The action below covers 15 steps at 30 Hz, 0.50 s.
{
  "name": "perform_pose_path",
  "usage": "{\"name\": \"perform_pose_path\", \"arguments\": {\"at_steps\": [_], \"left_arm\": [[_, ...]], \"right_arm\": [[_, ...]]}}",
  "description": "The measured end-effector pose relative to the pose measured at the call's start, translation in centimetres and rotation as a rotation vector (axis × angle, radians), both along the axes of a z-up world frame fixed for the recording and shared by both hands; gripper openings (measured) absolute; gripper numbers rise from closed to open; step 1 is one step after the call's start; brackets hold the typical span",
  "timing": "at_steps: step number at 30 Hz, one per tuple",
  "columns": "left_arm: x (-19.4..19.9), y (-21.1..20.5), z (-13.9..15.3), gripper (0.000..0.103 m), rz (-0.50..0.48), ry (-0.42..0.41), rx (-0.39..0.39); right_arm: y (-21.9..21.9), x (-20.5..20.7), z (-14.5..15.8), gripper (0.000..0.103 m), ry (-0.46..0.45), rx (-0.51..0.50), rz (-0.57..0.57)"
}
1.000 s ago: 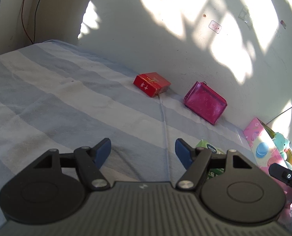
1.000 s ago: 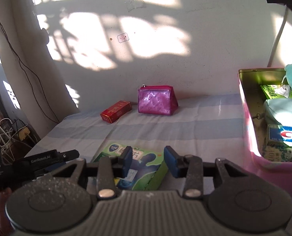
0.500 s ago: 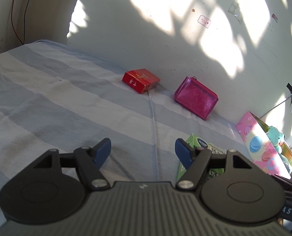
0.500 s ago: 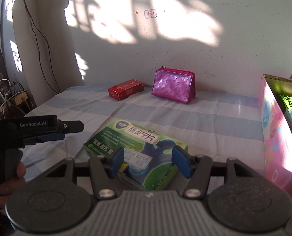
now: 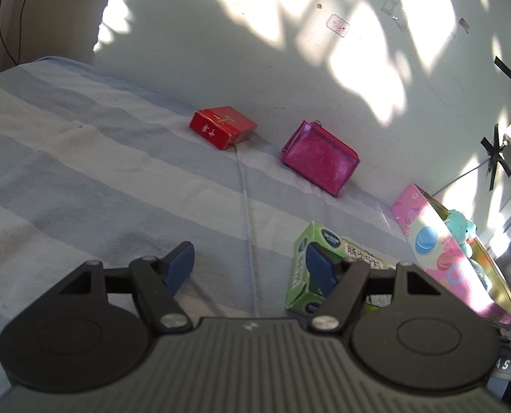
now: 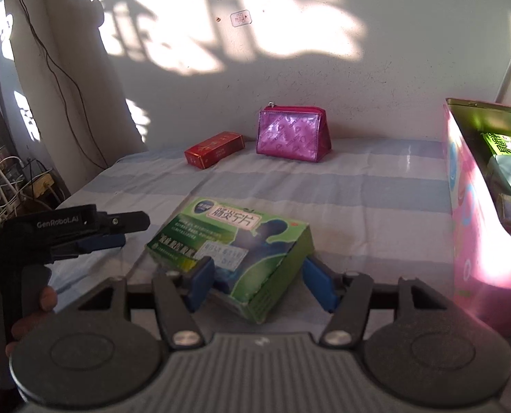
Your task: Organize objects
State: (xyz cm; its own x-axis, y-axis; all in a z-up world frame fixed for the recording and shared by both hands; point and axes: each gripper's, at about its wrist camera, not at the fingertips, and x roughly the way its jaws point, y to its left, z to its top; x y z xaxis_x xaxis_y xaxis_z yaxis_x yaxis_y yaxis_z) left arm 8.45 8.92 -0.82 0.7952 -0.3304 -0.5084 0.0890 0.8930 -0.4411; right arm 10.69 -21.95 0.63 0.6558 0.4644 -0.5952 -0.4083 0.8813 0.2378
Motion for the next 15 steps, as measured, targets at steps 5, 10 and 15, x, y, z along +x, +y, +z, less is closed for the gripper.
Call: {"name": "perform_pose_path", "arguments": {"at_steps": [5,10,15], "left_arm": [[0.0,-1.3,-0.1,0.073,-0.114,-0.014,-0.029],[0.5,-3.1,-0.3,0.073,-0.132,0.000,-0.008],[0.2,-6.0,0.2,0.066,-0.162,0.010,0.091]], "right_arm": [[-0.7,-2.2,1.0,0.066,-0.053,0.004,0.015],[1.1,-1.1,-0.1,0.086,-0.029,-0.069,0.082],[3.5,-0.1,-1.3,0.063,-0.041,-0.137,0.068]]}}
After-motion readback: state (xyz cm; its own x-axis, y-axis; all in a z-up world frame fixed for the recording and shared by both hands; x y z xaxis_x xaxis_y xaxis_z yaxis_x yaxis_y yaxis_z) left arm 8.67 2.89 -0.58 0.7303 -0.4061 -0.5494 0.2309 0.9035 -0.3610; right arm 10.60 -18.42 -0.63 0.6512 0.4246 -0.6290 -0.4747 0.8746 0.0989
